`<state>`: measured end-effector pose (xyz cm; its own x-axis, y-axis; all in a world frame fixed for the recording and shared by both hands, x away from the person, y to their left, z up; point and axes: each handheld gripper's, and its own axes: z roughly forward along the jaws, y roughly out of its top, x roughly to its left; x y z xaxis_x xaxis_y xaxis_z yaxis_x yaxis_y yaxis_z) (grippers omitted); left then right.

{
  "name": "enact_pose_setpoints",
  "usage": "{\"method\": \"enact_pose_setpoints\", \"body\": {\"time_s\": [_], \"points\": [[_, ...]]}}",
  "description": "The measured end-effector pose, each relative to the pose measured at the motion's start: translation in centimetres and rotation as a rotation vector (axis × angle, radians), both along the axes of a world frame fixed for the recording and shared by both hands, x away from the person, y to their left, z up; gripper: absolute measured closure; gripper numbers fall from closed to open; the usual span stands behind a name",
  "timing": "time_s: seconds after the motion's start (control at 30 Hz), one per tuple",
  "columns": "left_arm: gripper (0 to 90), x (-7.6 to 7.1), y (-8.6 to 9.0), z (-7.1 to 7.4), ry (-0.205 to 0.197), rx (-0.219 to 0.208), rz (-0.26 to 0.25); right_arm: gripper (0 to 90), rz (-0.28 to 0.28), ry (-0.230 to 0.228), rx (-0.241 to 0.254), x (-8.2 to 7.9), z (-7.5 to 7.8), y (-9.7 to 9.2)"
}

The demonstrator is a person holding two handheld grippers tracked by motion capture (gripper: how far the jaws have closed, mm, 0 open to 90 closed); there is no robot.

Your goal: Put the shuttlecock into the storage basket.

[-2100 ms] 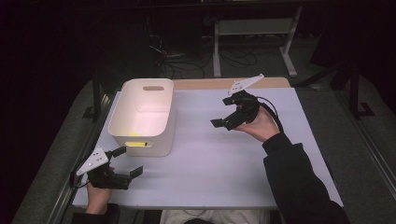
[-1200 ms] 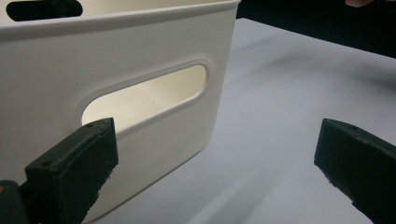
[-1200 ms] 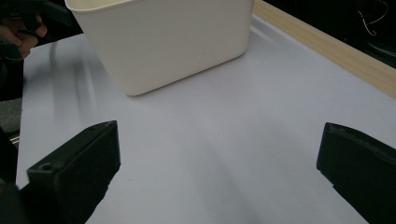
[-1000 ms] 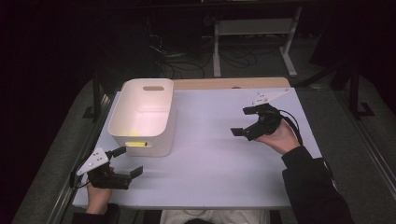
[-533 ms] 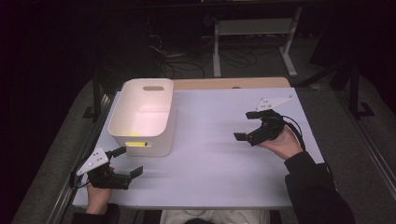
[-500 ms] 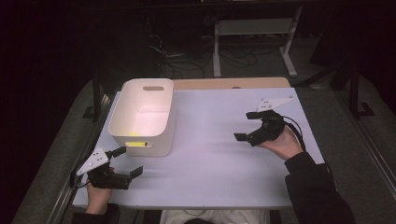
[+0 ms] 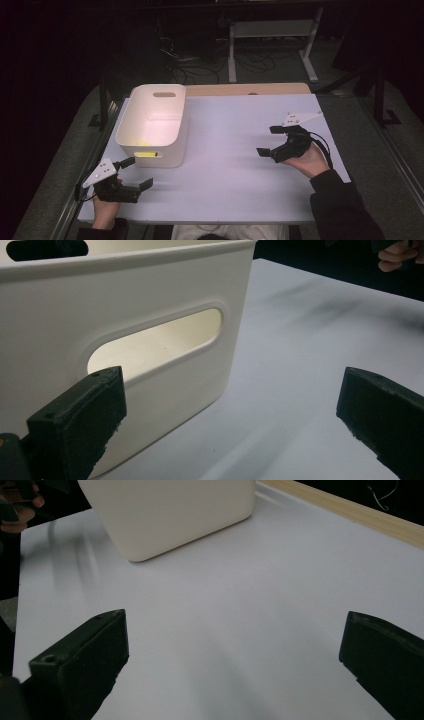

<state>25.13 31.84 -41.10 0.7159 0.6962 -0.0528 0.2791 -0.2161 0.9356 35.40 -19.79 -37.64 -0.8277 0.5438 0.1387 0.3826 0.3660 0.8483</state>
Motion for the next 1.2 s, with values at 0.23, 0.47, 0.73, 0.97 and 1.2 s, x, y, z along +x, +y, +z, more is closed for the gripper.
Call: {"method": "enact_pose_setpoints", "body": {"time_s": [0.23,0.47,0.73,0.97,1.2], "points": [[0.0,0.0,0.0,0.0,0.000,0.001,0.000,0.0,-0.017,0.007,0.002,-0.4,-0.7,-0.8],[0.0,0.0,0.0,0.0,0.001,0.001,0.000,0.0,-0.039,0.011,0.011,-1.0,-1.4,-1.7],[0.0,-0.1,0.0,0.0,0.001,0.002,0.000,0.0,-0.064,0.016,0.023,-1.9,-2.2,-3.0],[0.0,-0.1,0.0,0.0,0.001,0.004,0.000,0.0,-0.090,0.015,0.026,-2.7,-3.0,-4.1],[0.0,-0.1,0.0,0.0,0.003,0.004,0.001,0.0,-0.116,0.002,0.031,-3.7,-3.5,-5.1]]}}
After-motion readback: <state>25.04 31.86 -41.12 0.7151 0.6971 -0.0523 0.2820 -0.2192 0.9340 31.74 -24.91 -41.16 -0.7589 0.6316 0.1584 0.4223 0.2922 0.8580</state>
